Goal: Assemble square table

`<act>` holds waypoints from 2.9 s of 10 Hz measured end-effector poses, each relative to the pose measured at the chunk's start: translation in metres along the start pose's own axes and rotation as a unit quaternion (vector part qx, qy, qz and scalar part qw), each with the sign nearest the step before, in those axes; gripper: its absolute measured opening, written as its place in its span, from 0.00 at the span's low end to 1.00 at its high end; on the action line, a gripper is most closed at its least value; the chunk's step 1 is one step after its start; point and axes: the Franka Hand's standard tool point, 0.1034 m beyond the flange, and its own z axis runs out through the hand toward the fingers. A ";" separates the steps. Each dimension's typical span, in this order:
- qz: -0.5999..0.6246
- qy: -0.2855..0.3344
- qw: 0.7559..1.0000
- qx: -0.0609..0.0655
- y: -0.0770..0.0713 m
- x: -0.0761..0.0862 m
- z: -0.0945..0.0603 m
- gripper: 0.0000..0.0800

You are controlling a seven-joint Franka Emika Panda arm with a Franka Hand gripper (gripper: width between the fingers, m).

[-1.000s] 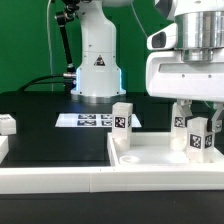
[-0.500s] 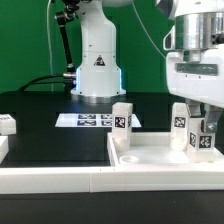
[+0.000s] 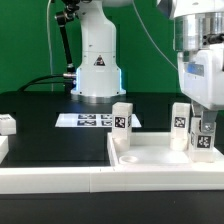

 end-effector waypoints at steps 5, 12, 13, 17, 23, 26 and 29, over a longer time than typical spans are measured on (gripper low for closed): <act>-0.163 0.003 0.986 0.014 -0.005 0.004 -0.001 0.80; -0.430 0.016 0.903 -0.011 0.001 -0.001 0.000 0.81; -0.474 0.017 0.880 -0.012 0.001 -0.001 -0.001 0.81; -0.591 0.017 0.806 -0.015 0.000 0.000 -0.001 0.81; -0.681 0.020 0.732 -0.021 -0.002 0.008 -0.001 0.70; -0.667 0.020 0.744 -0.020 -0.002 0.008 -0.001 0.36; -0.608 0.021 0.793 -0.018 -0.002 0.008 -0.001 0.36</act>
Offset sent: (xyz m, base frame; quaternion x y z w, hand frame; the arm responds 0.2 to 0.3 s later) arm -0.0006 0.0032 0.0013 0.0135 -0.0035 -0.2140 0.9767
